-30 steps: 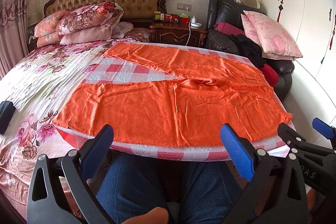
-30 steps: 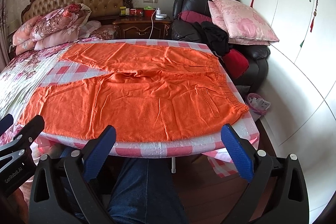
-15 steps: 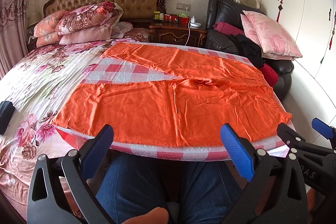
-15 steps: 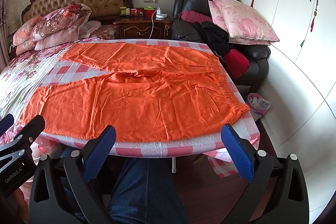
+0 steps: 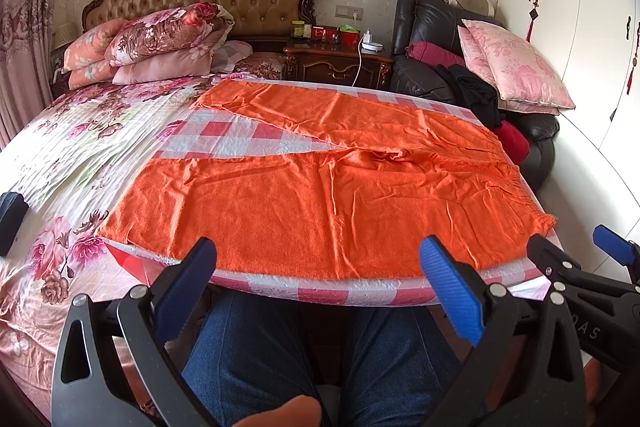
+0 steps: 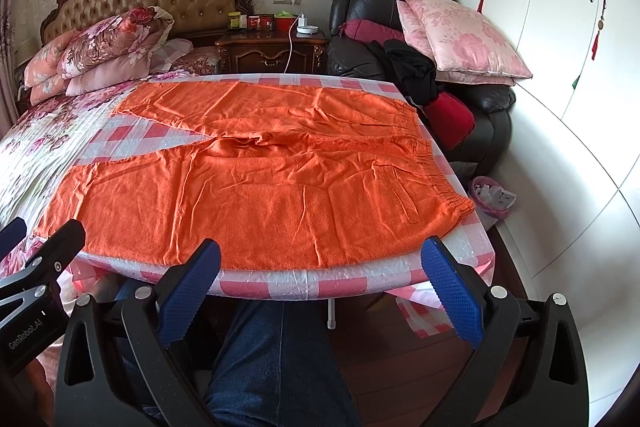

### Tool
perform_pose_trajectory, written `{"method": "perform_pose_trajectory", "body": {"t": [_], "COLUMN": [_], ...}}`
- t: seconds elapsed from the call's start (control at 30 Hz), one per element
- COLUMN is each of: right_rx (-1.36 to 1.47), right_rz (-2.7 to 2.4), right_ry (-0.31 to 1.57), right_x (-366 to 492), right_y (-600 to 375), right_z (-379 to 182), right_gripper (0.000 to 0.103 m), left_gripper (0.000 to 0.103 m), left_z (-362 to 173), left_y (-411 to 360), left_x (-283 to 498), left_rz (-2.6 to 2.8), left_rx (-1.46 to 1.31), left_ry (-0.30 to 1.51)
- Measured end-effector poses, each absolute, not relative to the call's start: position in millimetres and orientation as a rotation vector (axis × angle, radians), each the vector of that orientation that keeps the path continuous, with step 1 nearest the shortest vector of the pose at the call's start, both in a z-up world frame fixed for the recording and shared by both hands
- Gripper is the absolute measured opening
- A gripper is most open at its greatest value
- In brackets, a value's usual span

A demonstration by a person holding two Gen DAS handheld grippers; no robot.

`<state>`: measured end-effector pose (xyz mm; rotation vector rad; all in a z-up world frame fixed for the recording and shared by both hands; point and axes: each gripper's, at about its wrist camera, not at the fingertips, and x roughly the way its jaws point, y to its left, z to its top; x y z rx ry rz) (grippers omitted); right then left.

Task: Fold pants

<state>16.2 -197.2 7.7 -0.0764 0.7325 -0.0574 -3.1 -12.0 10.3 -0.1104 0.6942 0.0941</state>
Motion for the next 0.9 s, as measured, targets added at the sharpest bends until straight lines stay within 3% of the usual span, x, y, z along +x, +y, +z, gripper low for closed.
{"method": "perform_pose_trajectory", "body": {"t": [0.6,0.73,0.9], "right_rx": [-0.056,0.044,0.024], "right_rz": [-0.013,-0.006,-0.051], "right_ry": [0.745,0.749,0.816], "right_x": [22,57,164], "right_y": [-204,-251,-317], "right_z": [4,2,4], "right_gripper": [0.097,0.097,0.097], "left_gripper": [0.101,0.101,0.101], "left_z": [5,-7,-30], "left_y": [-12,-3,20], "left_x": [4,25,74], "left_rz": [0.080,0.091,0.086], "left_rx": [-0.122,-0.108,-0.110], "left_ry": [0.708,0.721,0.745]}}
